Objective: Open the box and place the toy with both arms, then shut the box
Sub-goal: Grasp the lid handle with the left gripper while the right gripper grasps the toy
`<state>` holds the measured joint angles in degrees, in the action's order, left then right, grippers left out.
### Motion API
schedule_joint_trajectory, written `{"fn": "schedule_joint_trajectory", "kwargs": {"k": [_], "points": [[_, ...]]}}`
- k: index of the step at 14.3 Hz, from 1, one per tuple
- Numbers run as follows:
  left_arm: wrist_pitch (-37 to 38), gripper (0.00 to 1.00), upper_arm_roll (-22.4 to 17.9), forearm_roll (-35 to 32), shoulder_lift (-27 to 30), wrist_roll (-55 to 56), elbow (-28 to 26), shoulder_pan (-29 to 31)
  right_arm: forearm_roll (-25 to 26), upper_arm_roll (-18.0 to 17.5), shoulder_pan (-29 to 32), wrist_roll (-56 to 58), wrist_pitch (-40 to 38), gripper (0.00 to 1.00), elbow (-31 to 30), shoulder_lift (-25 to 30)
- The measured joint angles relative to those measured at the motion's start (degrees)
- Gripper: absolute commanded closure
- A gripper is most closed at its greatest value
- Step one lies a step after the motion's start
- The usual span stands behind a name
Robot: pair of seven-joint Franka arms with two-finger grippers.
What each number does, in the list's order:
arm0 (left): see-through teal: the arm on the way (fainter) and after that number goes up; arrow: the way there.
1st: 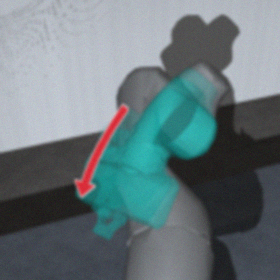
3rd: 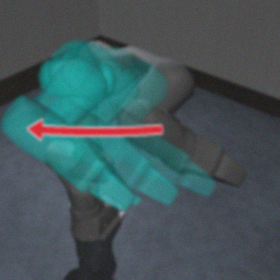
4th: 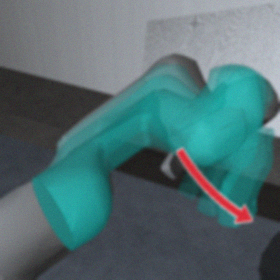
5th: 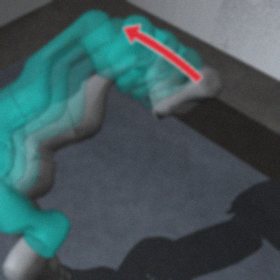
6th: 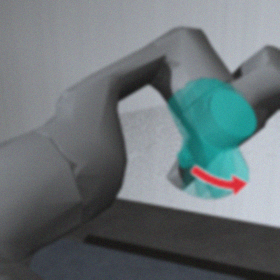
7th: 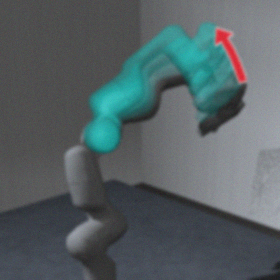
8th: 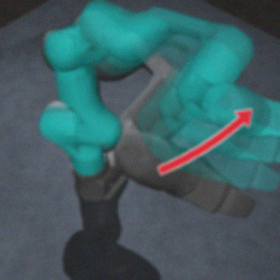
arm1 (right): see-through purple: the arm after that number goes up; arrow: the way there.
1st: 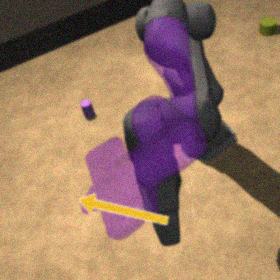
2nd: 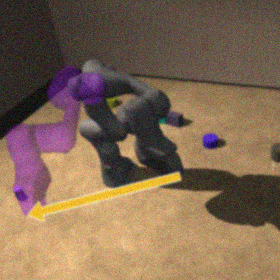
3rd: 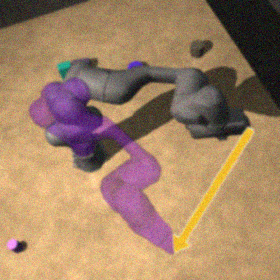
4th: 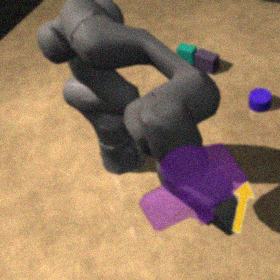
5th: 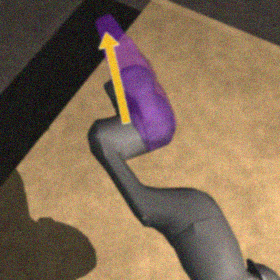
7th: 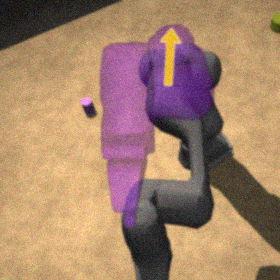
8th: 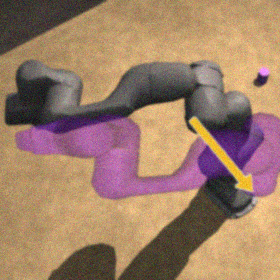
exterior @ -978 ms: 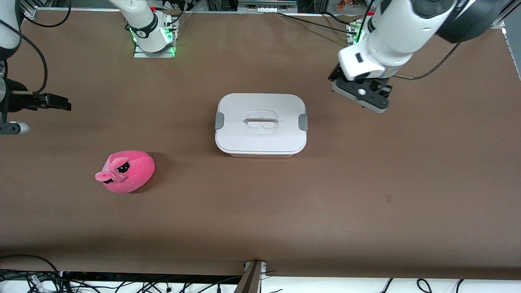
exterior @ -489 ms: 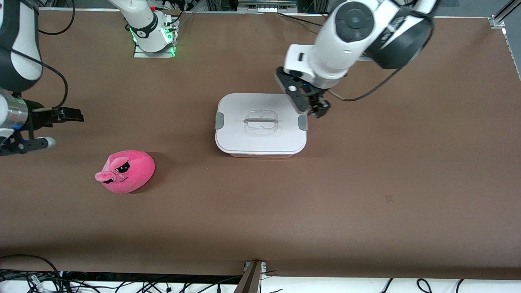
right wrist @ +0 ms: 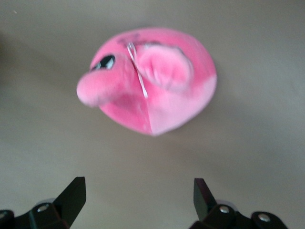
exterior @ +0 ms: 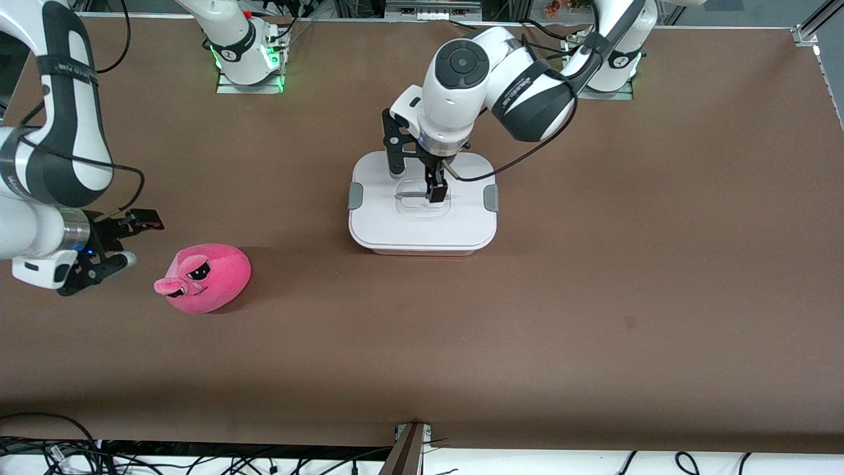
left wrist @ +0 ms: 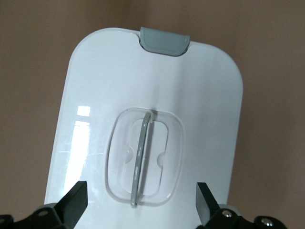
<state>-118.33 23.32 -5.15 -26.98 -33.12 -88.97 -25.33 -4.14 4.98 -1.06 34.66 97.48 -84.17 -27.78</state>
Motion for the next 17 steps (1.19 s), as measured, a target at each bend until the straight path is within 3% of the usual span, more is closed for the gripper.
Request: {"fn": "schedule_joint_trajectory", "kwargs": {"k": [1, 2, 3, 7, 9, 12, 14, 15, 17], "points": [[-0.78, 0.38, 0.0, -0.72, -0.29, -0.31, -0.56, -0.19, -1.29, -0.01, -0.02, 1.45, 1.5, 0.0, -0.03, -1.07], [-1.16, 0.57, 0.0, -1.02, -0.49, -0.81, -0.93, -0.3, -1.95, -0.06, -0.09, 2.32, 2.87, 0.0, -0.05, -1.97], [-1.36, 0.66, -0.01, -1.11, -0.73, -1.12, -1.16, -0.43, -2.2, -0.25, -0.19, 2.95, 4.38, 0.0, -0.06, -2.75], [-2.21, 0.68, -0.06, -4.02, -2.57, -1.27, -1.35, -0.99, -2.4, -0.73, -0.94, 7.87, 11.3, 0.0, -0.4, -5.99], [-3.87, 0.98, -0.11, -5.83, -3.33, -1.27, -1.36, -0.98, -2.95, -1.07, -1.19, 8.93, 14.25, 0.0, -0.46, -6.8], [-4.22, 1.0, -0.03, -6.05, -3.67, -1.27, -1.36, -1.02, -3.01, -1.92, -2.17, 8.97, 17.04, 0.0, -0.53, -7.52], [-4.15, 1.0, -0.01, -6.05, -3.6, -1.27, -1.36, -1.03, -3.01, -2.08, -2.79, 8.97, 18.33, 0.44, -0.62, -8.11], [-4.17, 1.0, -0.02, -6.05, -3.51, -1.27, -1.32, -1.02, -3.01, -2.09, -2.93, 8.97, 18.99, 0.76, -0.62, -8.52], [-3.69, 1.0, -0.01, -6.05, -2.6, -1.27, -1.2, -0.98, -3.11, -2.13, -2.97, 8.97, 19.92, 1.0, -0.63, -9.23]]}}
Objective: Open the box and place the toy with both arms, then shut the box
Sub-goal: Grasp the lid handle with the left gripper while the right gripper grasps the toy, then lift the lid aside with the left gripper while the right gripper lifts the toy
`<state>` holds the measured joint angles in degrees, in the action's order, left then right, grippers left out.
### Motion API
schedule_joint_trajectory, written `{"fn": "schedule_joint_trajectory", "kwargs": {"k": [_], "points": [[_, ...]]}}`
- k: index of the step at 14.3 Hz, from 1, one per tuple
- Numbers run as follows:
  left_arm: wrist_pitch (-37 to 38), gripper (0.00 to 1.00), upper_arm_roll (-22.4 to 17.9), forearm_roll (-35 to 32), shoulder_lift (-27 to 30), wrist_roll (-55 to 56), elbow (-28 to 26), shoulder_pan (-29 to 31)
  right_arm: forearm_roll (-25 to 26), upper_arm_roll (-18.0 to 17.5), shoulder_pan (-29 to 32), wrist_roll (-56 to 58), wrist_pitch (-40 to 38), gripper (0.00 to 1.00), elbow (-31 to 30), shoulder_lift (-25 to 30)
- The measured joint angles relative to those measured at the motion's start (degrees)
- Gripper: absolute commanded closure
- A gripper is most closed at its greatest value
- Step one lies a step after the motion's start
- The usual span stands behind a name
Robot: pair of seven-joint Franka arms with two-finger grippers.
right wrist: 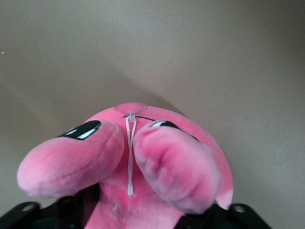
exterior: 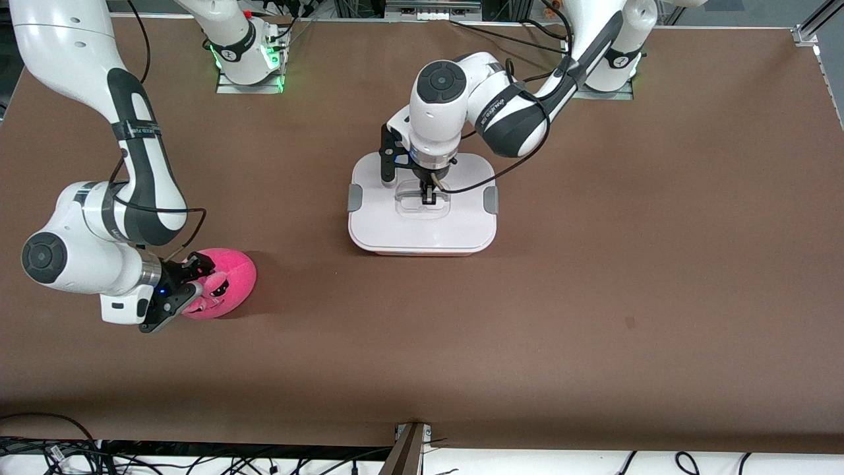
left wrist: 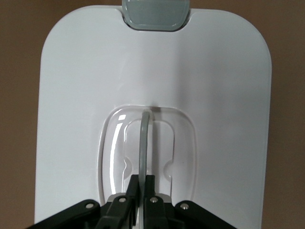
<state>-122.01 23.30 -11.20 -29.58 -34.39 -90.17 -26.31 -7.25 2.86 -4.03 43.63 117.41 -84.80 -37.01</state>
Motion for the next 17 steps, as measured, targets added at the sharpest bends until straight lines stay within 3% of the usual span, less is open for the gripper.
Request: {"fn": "schedule_joint_trajectory", "kwargs": {"k": [3, 8, 13, 17], "points": [[4.23, 1.0, 0.6, 1.73, 3.82, 0.09, 1.22, -0.04, -3.0, -0.21, -0.44, -0.07, 0.38, 1.0, 0.04, -0.1], [22.18, 1.0, 0.48, 3.45, 13.43, 0.12, 3.22, 2.74, -5.99, -0.43, -0.73, -0.18, -0.24, 1.0, 0.25, 0.33], [37.28, 1.0, 0.17, 3.5, 16.25, -2.09, 7.39, 9.23, -6.12, -3.26, -1.23, -0.16, -13.43, 1.0, 2.8, 4.62], [43.37, 1.0, -0.1, 3.5, 16.27, -16.96, 10.99, 17.33, -6.13, -6.19, -1.43, 0.75, -25.23, 1.0, 8.26, 6.76]]}}
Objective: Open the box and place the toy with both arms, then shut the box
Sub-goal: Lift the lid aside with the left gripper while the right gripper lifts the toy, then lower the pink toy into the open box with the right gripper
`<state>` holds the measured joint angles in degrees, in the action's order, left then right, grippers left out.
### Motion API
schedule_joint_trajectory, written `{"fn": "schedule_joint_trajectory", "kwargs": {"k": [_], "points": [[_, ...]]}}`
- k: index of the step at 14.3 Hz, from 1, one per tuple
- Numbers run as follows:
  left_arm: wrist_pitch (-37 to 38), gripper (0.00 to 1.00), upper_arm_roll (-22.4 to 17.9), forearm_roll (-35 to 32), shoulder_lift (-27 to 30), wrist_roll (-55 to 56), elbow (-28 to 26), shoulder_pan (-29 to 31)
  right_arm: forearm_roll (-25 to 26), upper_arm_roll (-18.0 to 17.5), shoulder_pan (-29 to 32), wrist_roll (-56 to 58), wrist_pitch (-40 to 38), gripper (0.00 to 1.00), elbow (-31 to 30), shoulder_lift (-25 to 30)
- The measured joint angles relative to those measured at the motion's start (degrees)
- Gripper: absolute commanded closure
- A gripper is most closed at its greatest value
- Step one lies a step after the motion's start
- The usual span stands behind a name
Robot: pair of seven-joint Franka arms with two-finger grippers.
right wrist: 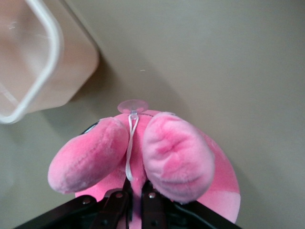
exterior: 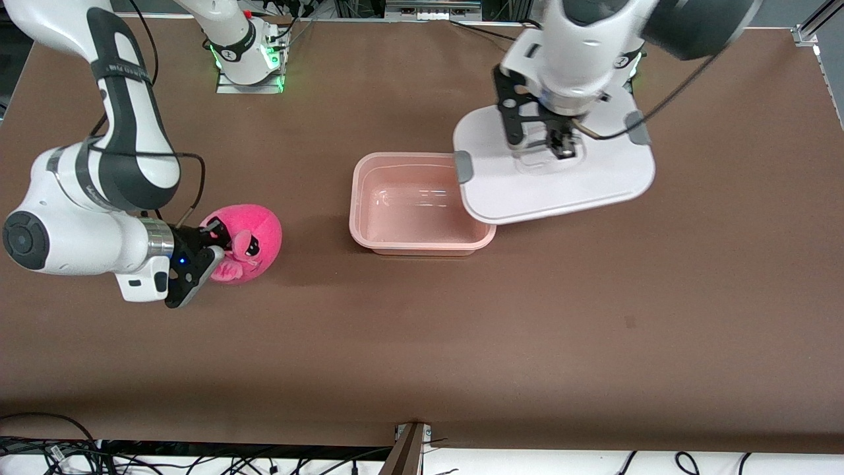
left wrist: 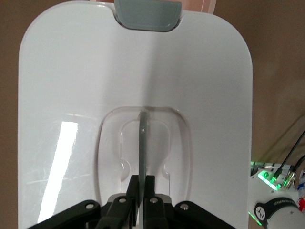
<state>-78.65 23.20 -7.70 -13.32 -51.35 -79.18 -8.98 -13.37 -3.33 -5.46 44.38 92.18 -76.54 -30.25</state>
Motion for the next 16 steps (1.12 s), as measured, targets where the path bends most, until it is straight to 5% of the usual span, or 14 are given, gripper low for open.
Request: {"fn": "schedule_joint_trajectory", "kwargs": {"k": [6, 16], "points": [[0.42, 1.0, -0.47, -0.01, -1.06, -16.58, -0.03, 10.55, 1.15, -4.06, -4.73, 0.85, -4.03, 1.0, 3.07, 1.12], [-1.84, 1.0, -0.29, -1.33, -6.99, -16.86, -0.12, 10.85, 11.04, -4.33, -22.53, -5.7, -3.05, 1.0, 5.33, 1.63]]}}
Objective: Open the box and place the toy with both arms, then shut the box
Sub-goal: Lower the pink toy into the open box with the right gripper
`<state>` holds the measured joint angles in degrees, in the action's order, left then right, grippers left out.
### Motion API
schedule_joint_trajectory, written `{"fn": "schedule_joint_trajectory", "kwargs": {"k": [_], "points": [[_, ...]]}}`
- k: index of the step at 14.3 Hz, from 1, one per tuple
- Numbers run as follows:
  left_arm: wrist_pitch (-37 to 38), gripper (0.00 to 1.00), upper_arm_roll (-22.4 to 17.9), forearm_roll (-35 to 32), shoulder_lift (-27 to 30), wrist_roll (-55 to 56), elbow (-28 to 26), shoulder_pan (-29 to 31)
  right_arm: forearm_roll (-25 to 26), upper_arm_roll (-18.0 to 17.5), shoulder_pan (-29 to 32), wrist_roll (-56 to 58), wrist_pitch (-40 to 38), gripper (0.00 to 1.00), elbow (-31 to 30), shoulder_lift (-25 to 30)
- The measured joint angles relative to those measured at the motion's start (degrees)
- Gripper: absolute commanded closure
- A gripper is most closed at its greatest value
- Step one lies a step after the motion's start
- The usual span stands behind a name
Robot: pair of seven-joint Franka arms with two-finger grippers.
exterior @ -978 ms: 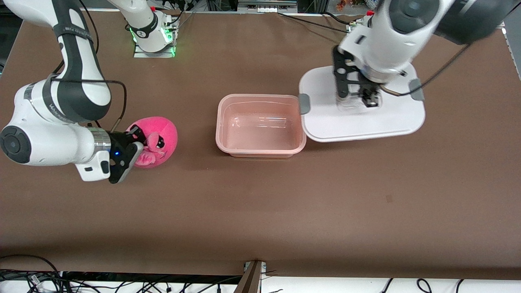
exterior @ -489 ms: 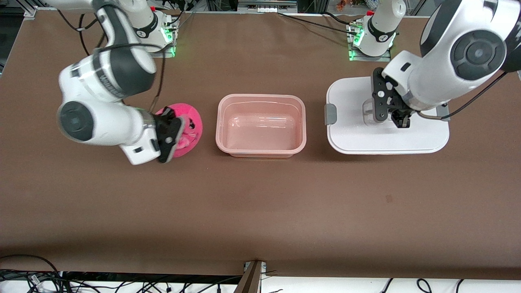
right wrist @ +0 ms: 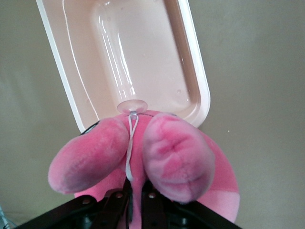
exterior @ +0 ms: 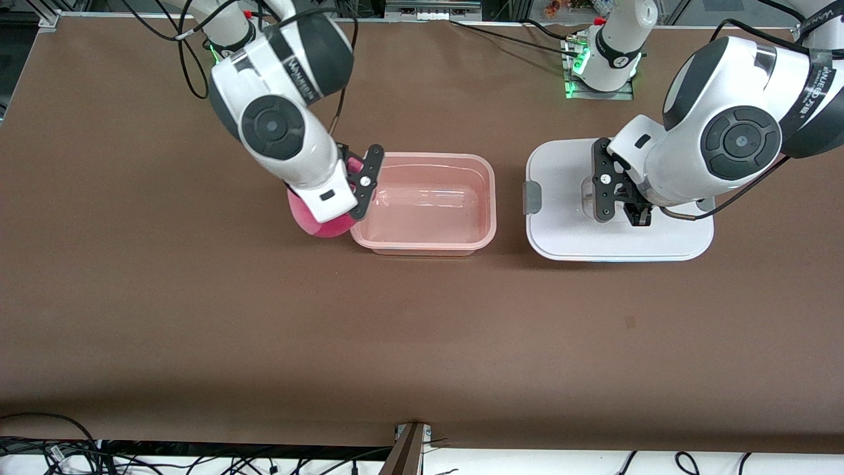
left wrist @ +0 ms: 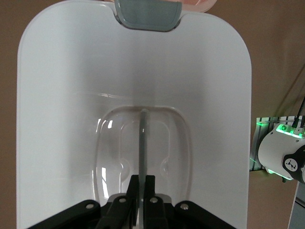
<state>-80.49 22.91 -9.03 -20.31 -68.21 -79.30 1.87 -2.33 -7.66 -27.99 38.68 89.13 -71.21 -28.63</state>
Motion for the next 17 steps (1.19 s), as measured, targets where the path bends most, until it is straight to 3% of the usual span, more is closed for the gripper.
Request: {"fn": "schedule_joint_trajectory", "kwargs": {"k": [6, 7, 8, 9, 12, 17], "points": [[-0.18, 1.0, 0.09, -0.01, -0.03, 0.03, 0.0, -0.08, 6.11, 0.03, -5.71, -4.95, 3.21, 1.0, 0.01, -3.15], [-0.22, 1.0, 0.08, -0.1, -0.03, 0.03, 0.01, -0.08, 6.54, 0.05, -6.52, -6.27, 4.35, 0.73, 0.01, -4.01], [-0.22, 1.0, 0.07, -0.35, -0.03, 0.03, 0.0, -0.06, 6.72, 0.07, -7.25, -7.86, 5.41, 0.06, 0.04, -4.67], [-0.22, 1.0, 0.06, -0.57, -0.05, 0.03, 0.0, -0.03, 6.75, 0.08, -7.83, -10.13, 6.44, 0.0, 0.04, -5.18], [-0.21, 1.0, 0.05, -0.74, -0.14, 0.03, 0.01, -0.02, 6.76, 0.15, -8.51, -18.17, 9.53, 0.0, 0.14, -5.71], [-0.21, 1.0, 0.11, -0.75, -0.19, 0.05, 0.03, -0.03, 6.76, 1.95, -7.44, -27.17, 8.09, 0.0, 2.31, -2.55]]}}
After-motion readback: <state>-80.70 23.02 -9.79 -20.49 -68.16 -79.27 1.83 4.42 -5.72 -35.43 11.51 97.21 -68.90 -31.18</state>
